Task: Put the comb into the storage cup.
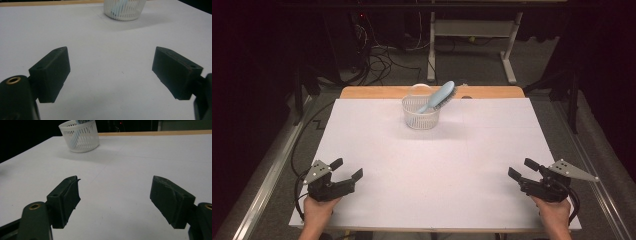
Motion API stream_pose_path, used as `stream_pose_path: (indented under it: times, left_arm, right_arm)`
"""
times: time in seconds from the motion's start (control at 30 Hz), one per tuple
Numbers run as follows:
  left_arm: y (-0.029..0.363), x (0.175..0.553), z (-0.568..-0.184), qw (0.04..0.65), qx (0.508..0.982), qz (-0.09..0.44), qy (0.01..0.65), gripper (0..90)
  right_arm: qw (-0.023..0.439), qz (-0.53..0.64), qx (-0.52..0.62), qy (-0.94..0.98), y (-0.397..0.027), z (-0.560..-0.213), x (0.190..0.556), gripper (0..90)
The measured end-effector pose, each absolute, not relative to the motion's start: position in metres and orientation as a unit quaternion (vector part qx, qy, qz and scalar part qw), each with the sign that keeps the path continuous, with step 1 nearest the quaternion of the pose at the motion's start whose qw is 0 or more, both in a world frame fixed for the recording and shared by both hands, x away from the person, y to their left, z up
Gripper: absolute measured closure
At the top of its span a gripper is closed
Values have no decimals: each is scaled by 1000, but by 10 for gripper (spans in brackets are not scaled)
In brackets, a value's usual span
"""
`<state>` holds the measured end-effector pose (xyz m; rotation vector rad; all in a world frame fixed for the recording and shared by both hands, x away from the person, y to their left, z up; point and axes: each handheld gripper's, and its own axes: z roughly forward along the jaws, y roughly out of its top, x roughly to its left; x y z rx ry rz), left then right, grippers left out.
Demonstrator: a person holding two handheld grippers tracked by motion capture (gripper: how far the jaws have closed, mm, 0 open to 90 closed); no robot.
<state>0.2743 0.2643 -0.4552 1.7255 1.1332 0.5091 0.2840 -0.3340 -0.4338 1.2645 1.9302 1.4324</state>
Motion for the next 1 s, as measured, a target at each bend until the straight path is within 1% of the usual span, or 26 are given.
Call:
stream_pose_path:
  times: [1.0]
  left_arm:
    - [264, 276, -457, 484, 712, 206, 465, 143]
  right_arm:
    - [209, 506, 464, 696, -337, -454, 277, 232]
